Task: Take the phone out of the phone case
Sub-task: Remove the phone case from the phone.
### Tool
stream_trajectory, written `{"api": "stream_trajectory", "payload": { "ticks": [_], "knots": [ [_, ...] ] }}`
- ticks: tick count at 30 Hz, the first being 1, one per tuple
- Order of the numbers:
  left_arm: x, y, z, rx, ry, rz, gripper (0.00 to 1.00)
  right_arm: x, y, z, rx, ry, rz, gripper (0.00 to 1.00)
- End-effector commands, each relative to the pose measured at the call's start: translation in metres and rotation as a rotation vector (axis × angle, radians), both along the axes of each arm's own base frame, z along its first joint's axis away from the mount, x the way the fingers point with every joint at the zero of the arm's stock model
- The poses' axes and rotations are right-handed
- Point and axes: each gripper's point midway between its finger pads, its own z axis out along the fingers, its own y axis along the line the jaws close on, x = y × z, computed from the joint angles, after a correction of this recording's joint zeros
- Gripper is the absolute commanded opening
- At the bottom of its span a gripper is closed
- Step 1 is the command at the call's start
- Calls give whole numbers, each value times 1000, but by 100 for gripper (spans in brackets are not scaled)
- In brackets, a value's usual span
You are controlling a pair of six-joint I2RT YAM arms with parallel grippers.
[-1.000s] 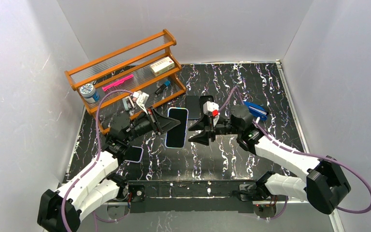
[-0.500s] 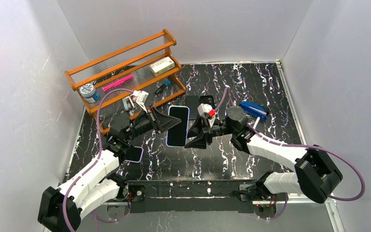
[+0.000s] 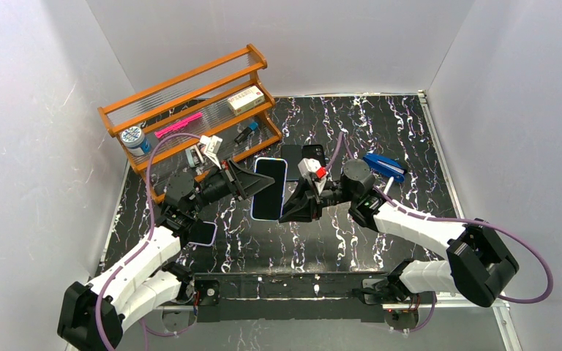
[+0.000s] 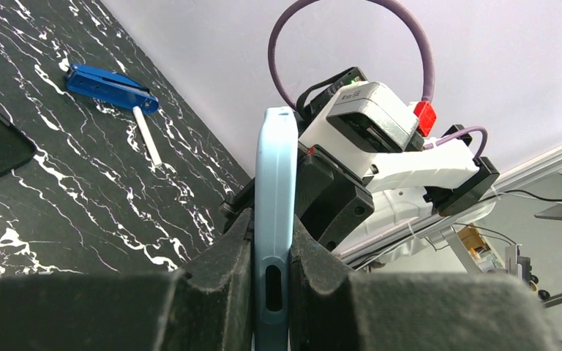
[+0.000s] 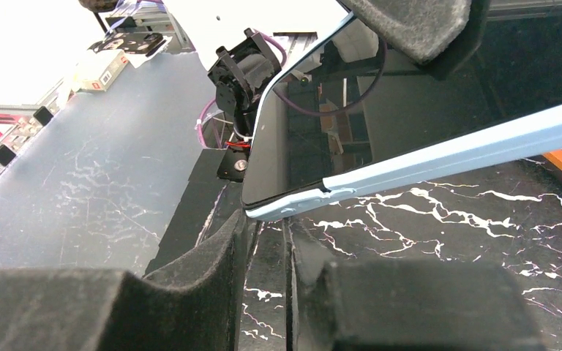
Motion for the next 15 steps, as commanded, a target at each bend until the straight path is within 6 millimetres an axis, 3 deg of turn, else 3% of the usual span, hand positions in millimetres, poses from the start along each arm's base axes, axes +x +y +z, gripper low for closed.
{"api": "stream_trajectory", "payload": {
  "ticks": [1, 8, 15],
  "knots": [
    [-15, -1, 28, -77, -56, -51, 0, 18, 11, 26, 63, -85, -59, 25],
    [-21, -2, 28, -81, -53, -72, 0, 40, 19, 36, 66, -61, -165, 23],
    [-30, -7, 27, -99, -17, -112, 0, 93, 30, 32, -4, -34, -365, 16]
  ]
}}
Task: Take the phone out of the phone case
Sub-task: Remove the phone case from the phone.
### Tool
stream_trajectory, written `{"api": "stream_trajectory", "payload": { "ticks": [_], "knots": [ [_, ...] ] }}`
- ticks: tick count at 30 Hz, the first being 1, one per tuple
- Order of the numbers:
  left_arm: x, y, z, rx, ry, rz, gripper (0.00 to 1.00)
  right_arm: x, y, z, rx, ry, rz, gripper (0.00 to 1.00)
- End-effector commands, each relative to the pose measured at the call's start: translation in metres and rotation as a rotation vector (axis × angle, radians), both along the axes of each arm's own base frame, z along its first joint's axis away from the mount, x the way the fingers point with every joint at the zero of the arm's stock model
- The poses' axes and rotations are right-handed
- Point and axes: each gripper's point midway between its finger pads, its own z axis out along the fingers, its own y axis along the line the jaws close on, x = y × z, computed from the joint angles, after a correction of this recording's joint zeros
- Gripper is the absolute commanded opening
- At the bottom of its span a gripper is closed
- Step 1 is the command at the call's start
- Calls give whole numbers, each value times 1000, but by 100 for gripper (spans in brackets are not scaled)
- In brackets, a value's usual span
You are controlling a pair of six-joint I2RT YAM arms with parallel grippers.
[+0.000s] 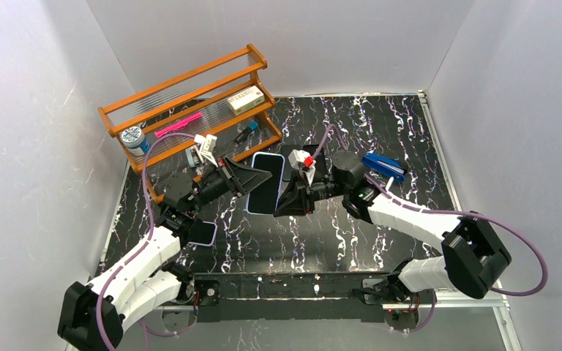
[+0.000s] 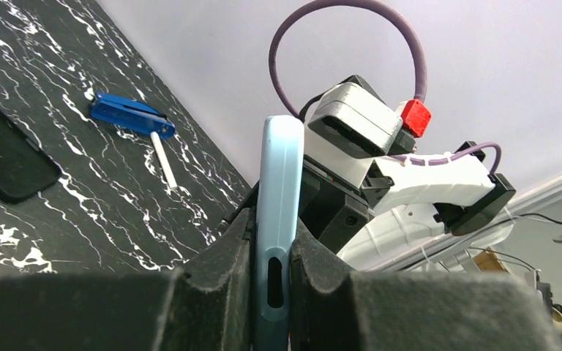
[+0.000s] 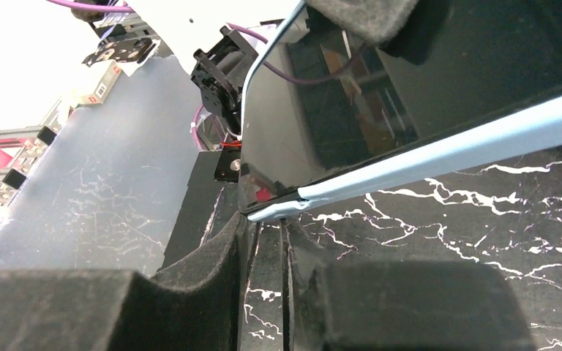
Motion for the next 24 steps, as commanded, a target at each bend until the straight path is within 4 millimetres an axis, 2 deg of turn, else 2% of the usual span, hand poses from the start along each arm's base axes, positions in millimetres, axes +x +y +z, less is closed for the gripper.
{"api": "stream_trajectory", "payload": {
  "ticks": [1, 6, 12, 15, 19, 24],
  "knots": [
    [-38, -10, 21, -76, 8, -162, 0, 84, 18, 31, 48, -134, -338, 16],
    [-39, -11, 20, -88, 34, -167, 0, 115, 18, 37, 49, -172, -429, 15],
    [-42, -11, 27, -109, 20, -182, 0, 144, 12, 24, 14, -183, -520, 15],
    [-39, -11, 27, -110, 19, -176, 0, 151, 6, 19, 15, -163, -532, 15],
    [-24, -7, 23, -116, 8, -84, 0, 149, -2, 17, 35, -112, -553, 19],
    [20, 11, 11, -131, 14, 189, 0, 126, -22, 4, 61, 28, -594, 40]
  ]
}}
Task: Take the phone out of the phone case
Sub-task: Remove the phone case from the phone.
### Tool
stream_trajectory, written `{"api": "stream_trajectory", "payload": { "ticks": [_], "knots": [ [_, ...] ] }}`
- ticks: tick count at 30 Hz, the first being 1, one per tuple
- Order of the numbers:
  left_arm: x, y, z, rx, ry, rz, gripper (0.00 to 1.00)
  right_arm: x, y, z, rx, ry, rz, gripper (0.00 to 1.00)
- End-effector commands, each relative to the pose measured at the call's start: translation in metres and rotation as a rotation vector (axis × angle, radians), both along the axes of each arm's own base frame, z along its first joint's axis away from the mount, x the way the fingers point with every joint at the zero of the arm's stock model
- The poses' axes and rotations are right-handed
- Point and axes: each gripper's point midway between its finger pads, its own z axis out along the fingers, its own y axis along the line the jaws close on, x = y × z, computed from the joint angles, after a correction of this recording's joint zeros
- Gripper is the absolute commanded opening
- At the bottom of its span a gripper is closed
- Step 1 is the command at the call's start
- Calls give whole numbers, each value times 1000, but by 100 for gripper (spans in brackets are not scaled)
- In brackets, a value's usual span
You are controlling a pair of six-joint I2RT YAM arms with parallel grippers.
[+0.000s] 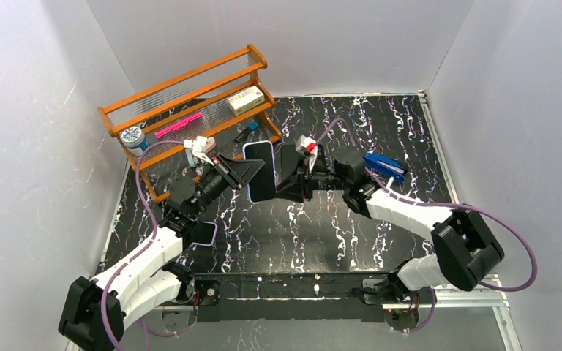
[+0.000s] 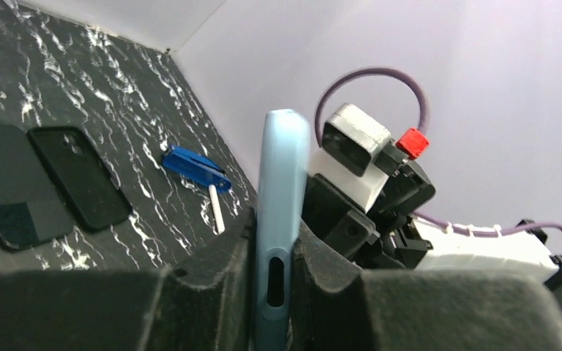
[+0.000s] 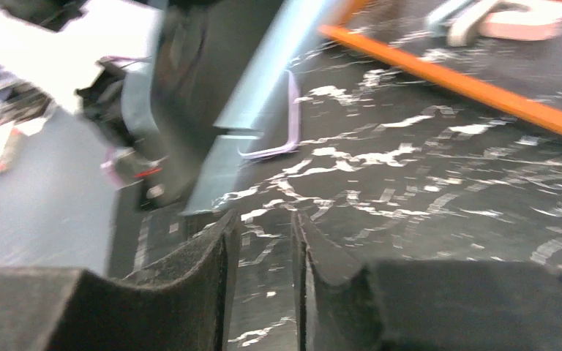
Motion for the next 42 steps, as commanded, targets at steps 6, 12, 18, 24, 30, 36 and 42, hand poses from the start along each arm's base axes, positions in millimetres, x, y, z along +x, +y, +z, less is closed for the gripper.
{"api": "stream_trajectory", "payload": {
  "ticks": [6, 12, 18, 24, 30, 36, 42],
  "knots": [
    [12, 9, 13, -117, 15, 137, 0, 6, -35, 0, 255, 325, -355, 62],
    [19, 17, 2, -193, 83, 184, 0, -19, -22, 20, 385, 413, -300, 67],
    [18, 27, -2, -237, 110, 222, 0, -18, -14, 48, 454, 399, -264, 68],
    [9, 16, 9, -282, 116, 132, 0, -4, -7, 56, 486, 388, -294, 67],
    [-1, 13, 17, -297, 96, 77, 0, 1, 3, 66, 463, 324, -257, 61],
    [-12, -2, 14, -231, 68, -17, 0, -7, 2, 77, 447, 271, -113, 47],
    [-16, -8, 14, -194, 45, -57, 0, -18, 4, 77, 400, 244, -1, 21]
  ]
}}
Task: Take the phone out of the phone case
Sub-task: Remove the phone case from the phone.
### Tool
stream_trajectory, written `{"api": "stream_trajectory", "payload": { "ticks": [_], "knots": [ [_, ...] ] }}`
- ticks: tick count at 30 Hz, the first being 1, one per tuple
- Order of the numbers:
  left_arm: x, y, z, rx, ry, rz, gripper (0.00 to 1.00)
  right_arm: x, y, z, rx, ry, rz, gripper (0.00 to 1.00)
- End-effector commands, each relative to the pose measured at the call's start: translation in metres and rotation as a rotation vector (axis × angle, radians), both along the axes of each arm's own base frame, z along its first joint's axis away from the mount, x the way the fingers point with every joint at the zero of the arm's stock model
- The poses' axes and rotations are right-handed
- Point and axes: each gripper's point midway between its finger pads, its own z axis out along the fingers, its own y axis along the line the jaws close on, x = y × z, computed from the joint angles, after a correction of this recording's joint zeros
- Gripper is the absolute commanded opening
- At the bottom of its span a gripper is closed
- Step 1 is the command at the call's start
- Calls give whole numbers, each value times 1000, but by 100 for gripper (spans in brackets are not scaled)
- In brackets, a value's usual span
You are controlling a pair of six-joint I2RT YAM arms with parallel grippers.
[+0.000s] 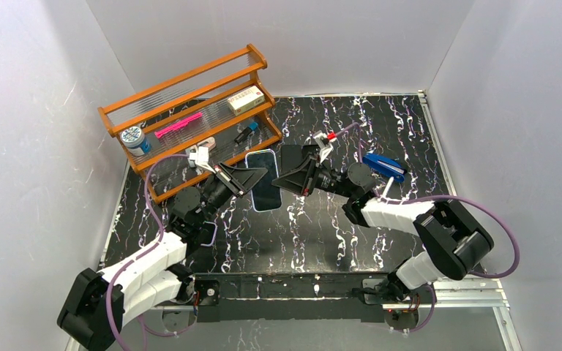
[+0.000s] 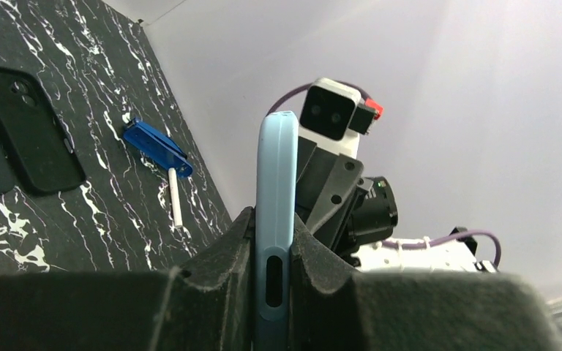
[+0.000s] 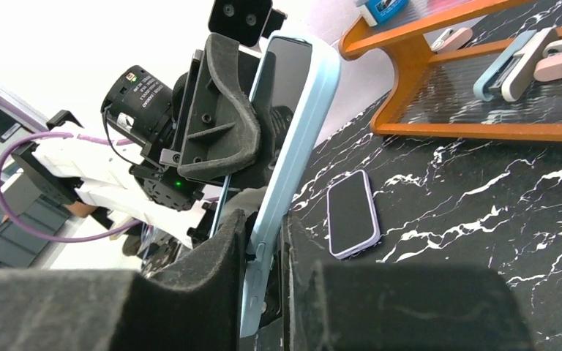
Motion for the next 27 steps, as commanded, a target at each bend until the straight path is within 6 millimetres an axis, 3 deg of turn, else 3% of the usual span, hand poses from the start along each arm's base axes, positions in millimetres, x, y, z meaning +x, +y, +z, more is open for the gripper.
{"api": "stream_trajectory", "payload": {
  "ticks": [1, 4, 10, 17, 23, 26, 27],
  "knots": [
    [-10, -4, 40, -23, -143, -49, 0, -19, 0, 28, 37, -155, 128, 16],
    [-9, -10, 37, 35, -150, -73, 3, -18, -8, 27, 14, -176, 158, 2],
    [-11, -24, 27, 197, -172, -183, 30, -15, -24, 23, -61, -208, 244, 1],
    [-13, -25, 26, 337, -222, -230, 36, -11, -29, 22, -173, -260, 314, 1],
    [-25, -33, 22, 364, -245, -335, 28, -4, -28, 26, -210, -286, 341, 1],
    [-28, -33, 23, 358, -253, -345, 1, -2, -27, 26, -210, -284, 342, 1],
    [-26, -31, 24, 358, -252, -328, 0, -1, -27, 26, -209, -284, 330, 4]
  ]
}}
